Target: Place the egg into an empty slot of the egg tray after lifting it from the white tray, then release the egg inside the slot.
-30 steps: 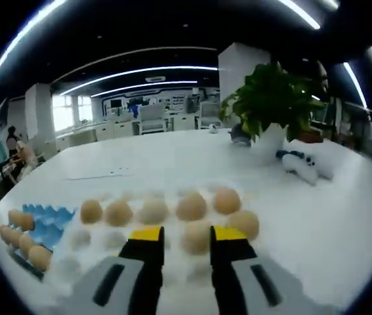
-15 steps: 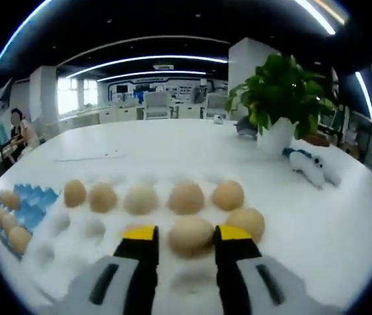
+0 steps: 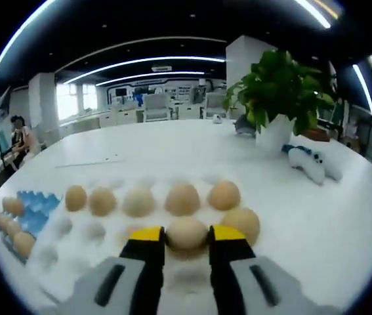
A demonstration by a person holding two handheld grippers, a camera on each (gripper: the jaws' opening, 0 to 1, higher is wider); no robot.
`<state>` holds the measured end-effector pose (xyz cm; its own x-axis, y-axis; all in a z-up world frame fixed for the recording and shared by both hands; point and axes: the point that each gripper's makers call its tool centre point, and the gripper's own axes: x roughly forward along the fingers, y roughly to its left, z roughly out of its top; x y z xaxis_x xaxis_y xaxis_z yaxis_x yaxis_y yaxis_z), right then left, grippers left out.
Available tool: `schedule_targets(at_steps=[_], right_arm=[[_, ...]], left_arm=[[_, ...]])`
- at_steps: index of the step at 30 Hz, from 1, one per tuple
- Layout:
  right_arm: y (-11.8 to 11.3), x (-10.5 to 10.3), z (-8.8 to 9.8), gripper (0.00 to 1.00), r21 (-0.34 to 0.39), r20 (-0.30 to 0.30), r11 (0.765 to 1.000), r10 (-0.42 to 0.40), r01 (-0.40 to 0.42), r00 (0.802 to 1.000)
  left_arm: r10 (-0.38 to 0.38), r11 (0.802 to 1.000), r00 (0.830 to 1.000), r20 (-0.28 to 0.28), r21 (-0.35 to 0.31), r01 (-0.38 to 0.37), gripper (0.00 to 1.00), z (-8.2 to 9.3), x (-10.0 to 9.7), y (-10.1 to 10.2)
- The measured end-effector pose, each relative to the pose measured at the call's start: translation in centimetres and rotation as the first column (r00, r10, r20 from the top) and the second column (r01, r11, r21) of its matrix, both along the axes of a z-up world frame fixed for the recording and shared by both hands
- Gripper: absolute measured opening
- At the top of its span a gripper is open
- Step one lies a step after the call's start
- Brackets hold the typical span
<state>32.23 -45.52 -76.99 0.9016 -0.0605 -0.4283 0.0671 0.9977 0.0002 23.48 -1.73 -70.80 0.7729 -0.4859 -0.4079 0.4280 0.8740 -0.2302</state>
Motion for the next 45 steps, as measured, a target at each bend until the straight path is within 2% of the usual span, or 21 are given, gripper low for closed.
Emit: schedule_targets(at_steps=[8, 11, 15, 16, 23, 27, 41, 42, 44, 45], right_arm=[[1.0, -0.5, 2.6, 0.26, 0.031, 0.067, 0.999, 0.017, -0.020, 0.998], [3.1, -0.7, 3.6, 0.26, 0.080, 0.095, 0.994, 0.063, -0.070, 0.993], [6.3, -0.8, 4.1, 0.26, 0.100, 0.109, 0.983, 0.139, -0.150, 0.984], [7.6, -0.6, 4.3, 0.26, 0.109, 0.111, 0.977, 0.173, -0.185, 0.979], [12.3, 0.1, 4.7, 0.26, 0.126, 0.117, 0.943, 0.293, -0.307, 0.949], [15.4, 0.0, 4.3, 0.26, 0.125, 0.105, 0.908, 0.389, -0.401, 0.915], [20.6, 0.2, 3.1, 0.26, 0.138, 0.075, 0.850, 0.503, -0.509, 0.861], [21.2, 0.2, 3.0, 0.26, 0.145, 0.075, 0.839, 0.519, -0.524, 0.851], [21.8, 0.3, 2.8, 0.26, 0.145, 0.071, 0.836, 0.525, -0.529, 0.848], [22.3, 0.4, 2.7, 0.26, 0.145, 0.069, 0.826, 0.541, -0.545, 0.838]], left_arm=[[-0.001, 1.000, 1.000, 0.000, -0.001, 0.001, 0.98, 0.0, 0.2, -0.1], [-0.008, 1.000, 1.000, 0.001, -0.001, 0.008, 0.98, 0.0, 0.2, -0.3], [-0.012, 1.000, 1.000, 0.001, -0.002, 0.012, 0.98, 0.0, 0.3, -0.3], [-0.012, 1.000, 1.000, 0.001, -0.002, 0.012, 0.98, 0.0, 0.3, -0.3], [-0.014, 1.000, 1.000, 0.004, -0.002, 0.014, 0.98, 0.1, 0.3, -0.3], [-0.010, 1.000, 1.000, 0.003, -0.003, 0.010, 0.98, 0.0, 0.3, -0.2], [-0.013, 1.000, 1.000, 0.005, -0.004, 0.013, 0.98, 0.1, 0.3, -0.3], [-0.014, 1.000, 1.000, 0.006, -0.003, 0.014, 0.98, 0.1, 0.3, -0.3], [-0.013, 1.000, 1.000, 0.007, -0.002, 0.013, 0.98, 0.1, 0.3, -0.3], [-0.012, 1.000, 1.000, 0.007, -0.003, 0.012, 0.98, 0.1, 0.3, -0.3]])
